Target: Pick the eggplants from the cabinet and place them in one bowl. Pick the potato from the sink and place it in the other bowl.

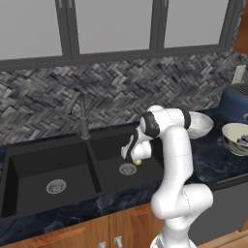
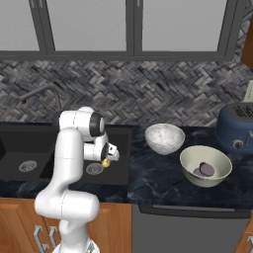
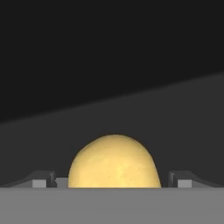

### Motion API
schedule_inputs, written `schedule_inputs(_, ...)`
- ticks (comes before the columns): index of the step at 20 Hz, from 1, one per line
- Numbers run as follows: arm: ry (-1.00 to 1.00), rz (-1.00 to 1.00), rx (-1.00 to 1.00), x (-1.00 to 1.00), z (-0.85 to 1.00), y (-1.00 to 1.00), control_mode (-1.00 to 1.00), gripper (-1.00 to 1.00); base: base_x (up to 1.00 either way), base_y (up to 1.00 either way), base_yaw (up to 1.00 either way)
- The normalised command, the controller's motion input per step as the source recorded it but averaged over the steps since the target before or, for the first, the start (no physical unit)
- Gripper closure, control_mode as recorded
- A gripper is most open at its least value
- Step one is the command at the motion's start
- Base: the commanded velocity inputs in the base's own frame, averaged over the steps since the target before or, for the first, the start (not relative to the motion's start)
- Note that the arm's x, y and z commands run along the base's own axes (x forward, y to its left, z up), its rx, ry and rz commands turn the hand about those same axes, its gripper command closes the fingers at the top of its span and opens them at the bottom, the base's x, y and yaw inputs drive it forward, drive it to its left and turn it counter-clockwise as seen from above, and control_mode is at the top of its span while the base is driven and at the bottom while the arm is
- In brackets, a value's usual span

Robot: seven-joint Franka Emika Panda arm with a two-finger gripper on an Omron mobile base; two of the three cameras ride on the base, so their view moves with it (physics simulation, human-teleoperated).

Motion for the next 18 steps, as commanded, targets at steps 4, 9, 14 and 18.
schedule_inputs(4, -0.01, 0.16, 0.00, 0.00, 0.00, 0.00, -1.00, -1.00, 0.00, 0.00, 0.00)
schedule_inputs(9, 0.00, 0.24, 0.00, 0.00, 0.00, -0.06, -1.00, -1.00, 0.00, 0.00, 0.00)
schedule_inputs(14, 0.00, 0.05, 0.00, 0.00, 0.00, -0.22, -1.00, -1.00, 0.00, 0.00, 0.00)
schedule_inputs(18, -0.02, 0.08, 0.00, 0.00, 0.24, -0.03, -1.00, -1.00, 0.00, 0.00, 0.00)
